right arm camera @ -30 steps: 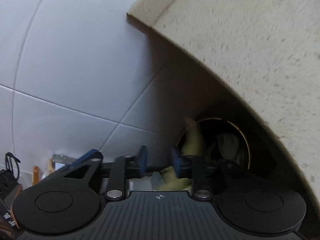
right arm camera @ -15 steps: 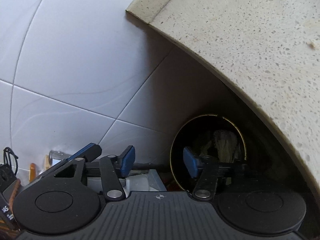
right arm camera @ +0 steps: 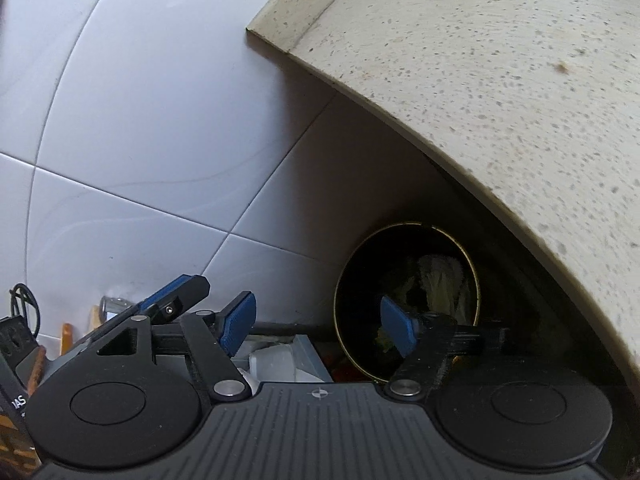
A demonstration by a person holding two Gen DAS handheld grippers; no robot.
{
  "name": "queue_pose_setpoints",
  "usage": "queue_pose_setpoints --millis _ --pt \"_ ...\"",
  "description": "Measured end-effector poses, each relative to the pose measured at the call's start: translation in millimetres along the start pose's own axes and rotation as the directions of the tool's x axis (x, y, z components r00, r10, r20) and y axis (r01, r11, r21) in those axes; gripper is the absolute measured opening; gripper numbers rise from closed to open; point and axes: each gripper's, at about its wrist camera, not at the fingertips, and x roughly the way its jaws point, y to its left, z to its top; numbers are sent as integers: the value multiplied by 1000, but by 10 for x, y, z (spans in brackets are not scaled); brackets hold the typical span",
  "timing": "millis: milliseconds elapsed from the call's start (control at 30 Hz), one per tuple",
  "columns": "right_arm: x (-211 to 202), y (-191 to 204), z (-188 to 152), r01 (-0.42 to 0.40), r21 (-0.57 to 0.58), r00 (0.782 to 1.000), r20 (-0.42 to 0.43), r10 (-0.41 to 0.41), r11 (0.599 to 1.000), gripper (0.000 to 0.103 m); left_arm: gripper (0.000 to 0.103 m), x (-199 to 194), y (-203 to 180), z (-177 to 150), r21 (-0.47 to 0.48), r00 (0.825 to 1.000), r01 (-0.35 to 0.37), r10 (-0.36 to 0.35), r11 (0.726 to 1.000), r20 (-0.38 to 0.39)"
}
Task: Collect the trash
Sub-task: 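Open both tools to drop the cabbage leaves into the bin, then move both open tools from the bin back over the counter pile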
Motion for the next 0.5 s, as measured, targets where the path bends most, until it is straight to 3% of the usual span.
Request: queue_pose_setpoints --millis 500 --pt "-291 -152 -146 -1 45 999 50 -1 999 79 34 47 -75 -48 50 1000 -18 19 999 -23"
